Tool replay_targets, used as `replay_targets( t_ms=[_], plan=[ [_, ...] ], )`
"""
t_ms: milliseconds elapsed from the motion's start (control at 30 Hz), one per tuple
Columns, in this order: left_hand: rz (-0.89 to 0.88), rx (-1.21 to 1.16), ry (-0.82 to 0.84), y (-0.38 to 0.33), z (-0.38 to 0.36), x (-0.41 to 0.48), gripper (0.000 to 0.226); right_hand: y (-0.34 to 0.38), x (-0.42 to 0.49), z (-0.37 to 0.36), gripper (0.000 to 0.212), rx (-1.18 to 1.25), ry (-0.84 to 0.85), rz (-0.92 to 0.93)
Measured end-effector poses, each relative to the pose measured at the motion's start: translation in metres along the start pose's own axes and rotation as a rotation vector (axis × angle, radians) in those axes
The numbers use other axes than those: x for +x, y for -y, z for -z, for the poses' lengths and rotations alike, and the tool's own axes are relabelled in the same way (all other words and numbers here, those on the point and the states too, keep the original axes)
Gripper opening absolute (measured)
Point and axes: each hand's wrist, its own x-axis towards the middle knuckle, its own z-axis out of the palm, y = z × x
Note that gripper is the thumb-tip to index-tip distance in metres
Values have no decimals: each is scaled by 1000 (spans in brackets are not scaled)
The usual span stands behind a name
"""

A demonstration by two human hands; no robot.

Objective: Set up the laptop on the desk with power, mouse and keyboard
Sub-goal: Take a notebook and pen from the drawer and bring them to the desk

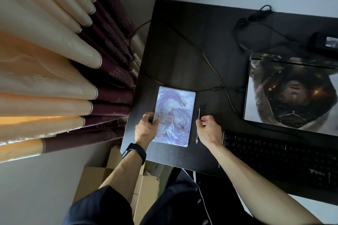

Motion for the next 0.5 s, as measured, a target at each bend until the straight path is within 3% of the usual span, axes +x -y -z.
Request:
replay_targets(
  t_ms=[167, 500],
  plan=[
    [0, -10, 5, 8, 5, -4, 29, -7, 0, -10, 25, 30, -62, -10],
    [21, -19, -12, 10, 4, -11, 26, -1, 3, -18, 28, 30, -27, 27]
  ],
)
